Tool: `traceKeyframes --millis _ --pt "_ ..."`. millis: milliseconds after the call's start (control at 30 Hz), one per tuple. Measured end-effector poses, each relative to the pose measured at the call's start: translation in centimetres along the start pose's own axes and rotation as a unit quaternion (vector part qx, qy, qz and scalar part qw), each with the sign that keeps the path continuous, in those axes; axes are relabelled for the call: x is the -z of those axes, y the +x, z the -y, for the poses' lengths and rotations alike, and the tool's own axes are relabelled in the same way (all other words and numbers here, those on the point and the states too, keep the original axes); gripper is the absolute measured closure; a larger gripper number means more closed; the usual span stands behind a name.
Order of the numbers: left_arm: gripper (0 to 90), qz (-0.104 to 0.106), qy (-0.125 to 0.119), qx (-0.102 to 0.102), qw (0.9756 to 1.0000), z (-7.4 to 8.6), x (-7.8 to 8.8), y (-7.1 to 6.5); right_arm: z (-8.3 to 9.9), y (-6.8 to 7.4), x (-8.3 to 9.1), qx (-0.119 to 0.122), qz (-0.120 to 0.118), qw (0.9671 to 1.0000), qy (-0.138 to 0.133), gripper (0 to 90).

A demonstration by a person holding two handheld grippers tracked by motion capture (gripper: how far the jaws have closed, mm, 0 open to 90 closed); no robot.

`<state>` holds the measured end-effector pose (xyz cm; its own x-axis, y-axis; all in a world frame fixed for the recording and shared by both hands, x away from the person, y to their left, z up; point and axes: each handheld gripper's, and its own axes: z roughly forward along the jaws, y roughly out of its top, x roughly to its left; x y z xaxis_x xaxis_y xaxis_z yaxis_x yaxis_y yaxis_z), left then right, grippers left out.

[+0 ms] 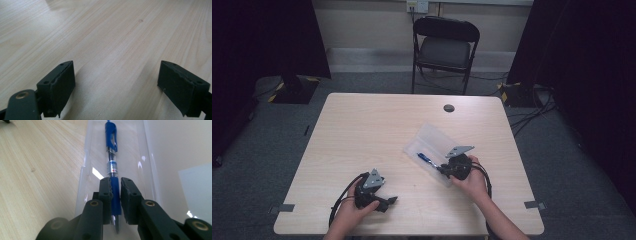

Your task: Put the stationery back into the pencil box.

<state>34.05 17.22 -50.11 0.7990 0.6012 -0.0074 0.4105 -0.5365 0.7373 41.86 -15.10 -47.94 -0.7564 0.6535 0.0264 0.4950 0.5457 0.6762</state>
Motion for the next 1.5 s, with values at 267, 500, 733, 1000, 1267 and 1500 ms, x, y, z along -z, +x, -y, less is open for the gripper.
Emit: traceKeyframes --millis 267,500,733,1000,1267,1500 --pt "14.0 0.0 0.0 0.0 1.0 0.0 0.0 0.0 0.1 0.1 -0.1 -0.005 -0.005 1.0 -0.003 73.8" --pt "14.0 0.0 0.0 0.0 1.0 0.0 0.0 0.0 -0.2 0.3 0.1 -0.008 -0.006 0.9999 -0.012 61.1" --pt "14.0 0.0 0.0 0.0 1.0 0.0 0.0 0.0 -0.4 0.0 0.3 -0.026 -0.001 0.9993 -0.026 35.1" --pt "14.0 0.0 0.0 0.0 1.0 0.0 0.0 0.0 -0.6 0.3 0.6 -0.03 -0.009 0.9989 -0.034 22.6" --pt "14.0 0.0 0.0 0.0 1.0 0.0 0.0 0.0 -0.8 0.7 0.8 -0.024 -0.025 0.999 -0.031 18.4" --pt "14.0 -0.002 -0.001 0.001 1.0 0.0 0.0 0.0 -0.8 1.0 1.2 -0.021 -0.033 0.9988 -0.03 18.0"
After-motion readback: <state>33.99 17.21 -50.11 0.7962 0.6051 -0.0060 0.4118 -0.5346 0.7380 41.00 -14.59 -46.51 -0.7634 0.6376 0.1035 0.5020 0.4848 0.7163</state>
